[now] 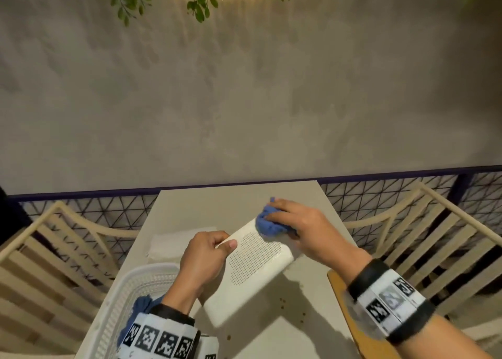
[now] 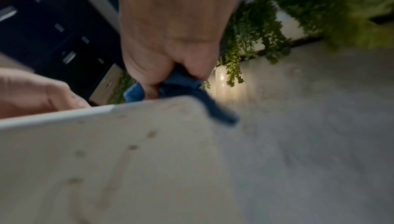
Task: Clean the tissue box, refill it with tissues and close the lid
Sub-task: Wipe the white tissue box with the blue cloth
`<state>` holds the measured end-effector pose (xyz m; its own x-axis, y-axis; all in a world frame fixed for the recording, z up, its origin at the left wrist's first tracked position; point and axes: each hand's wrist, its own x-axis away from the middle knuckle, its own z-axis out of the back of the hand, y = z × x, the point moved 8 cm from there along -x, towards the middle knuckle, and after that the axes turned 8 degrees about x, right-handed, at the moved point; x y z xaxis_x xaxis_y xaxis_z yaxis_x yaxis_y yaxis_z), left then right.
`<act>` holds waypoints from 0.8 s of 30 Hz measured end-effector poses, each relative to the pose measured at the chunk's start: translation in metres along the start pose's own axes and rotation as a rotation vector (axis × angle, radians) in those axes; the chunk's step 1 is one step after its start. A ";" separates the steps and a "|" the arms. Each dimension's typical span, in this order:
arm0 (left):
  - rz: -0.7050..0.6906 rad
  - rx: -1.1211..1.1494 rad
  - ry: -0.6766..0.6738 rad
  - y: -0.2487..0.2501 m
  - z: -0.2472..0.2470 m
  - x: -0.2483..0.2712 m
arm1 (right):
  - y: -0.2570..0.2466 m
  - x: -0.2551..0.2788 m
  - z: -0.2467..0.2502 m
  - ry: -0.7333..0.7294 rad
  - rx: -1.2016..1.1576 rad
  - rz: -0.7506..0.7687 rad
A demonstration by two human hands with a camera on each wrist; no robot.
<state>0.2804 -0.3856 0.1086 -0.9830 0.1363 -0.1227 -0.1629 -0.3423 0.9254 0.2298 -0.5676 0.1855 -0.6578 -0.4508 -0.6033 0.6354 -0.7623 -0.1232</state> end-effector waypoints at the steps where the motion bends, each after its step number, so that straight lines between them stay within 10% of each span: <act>1: 0.008 0.032 -0.001 0.000 -0.003 -0.002 | -0.011 -0.010 -0.007 -0.027 -0.040 0.003; 5: 0.019 0.146 0.013 -0.008 0.001 -0.006 | -0.053 0.022 -0.027 -0.265 -0.072 0.318; 10: -0.019 0.115 0.004 -0.006 -0.007 -0.003 | -0.009 -0.005 -0.003 -0.067 0.000 0.020; 15: -0.002 0.216 0.052 -0.011 0.007 -0.005 | -0.065 0.033 -0.028 -0.292 -0.083 0.361; 20: -0.040 0.167 0.070 -0.002 0.008 0.000 | -0.010 0.003 0.007 -0.047 0.000 0.044; 24: -0.058 0.207 0.081 0.003 0.007 -0.001 | -0.076 0.016 -0.029 -0.273 -0.037 0.354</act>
<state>0.2818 -0.3804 0.1142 -0.9775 0.0720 -0.1983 -0.2066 -0.1366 0.9688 0.1824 -0.5030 0.1618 -0.4769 -0.7909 -0.3835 0.8512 -0.5243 0.0226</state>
